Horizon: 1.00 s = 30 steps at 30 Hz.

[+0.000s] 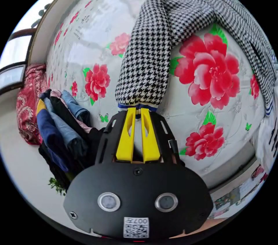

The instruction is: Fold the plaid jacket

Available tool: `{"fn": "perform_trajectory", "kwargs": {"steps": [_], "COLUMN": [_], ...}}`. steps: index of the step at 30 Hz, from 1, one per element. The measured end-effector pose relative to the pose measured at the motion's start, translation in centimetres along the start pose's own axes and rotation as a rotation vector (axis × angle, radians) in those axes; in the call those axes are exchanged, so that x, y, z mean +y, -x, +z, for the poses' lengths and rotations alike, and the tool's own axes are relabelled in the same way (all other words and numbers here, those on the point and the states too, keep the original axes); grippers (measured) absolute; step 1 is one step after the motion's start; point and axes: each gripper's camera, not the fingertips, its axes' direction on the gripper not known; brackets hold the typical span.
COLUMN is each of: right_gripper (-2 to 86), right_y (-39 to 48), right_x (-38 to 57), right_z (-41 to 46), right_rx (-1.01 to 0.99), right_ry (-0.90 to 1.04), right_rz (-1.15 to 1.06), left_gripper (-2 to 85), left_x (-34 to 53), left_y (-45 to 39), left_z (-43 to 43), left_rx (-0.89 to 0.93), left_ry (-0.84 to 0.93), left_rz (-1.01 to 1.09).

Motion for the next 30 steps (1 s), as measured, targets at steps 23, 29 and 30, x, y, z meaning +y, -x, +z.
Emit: {"fn": "perform_trajectory", "kwargs": {"steps": [23, 29, 30], "right_gripper": [-0.3, 0.3, 0.4], "right_y": [1.6, 2.0, 2.1], "right_x": [1.9, 2.7, 2.8], "right_z": [0.4, 0.3, 0.3], "right_rx": [0.020, 0.032, 0.033], "right_ry": [0.050, 0.035, 0.032], "right_rz": [-0.009, -0.016, -0.021], "left_gripper": [4.2, 4.0, 4.0], "left_x": [3.7, 6.0, 6.4], "left_y": [5.6, 17.2, 18.2], "left_z": [-3.3, -11.5, -12.7], "left_rx": [-0.051, 0.579, 0.672], "left_ry": [0.071, -0.066, -0.103], "left_rz": [0.166, 0.108, 0.127]}}
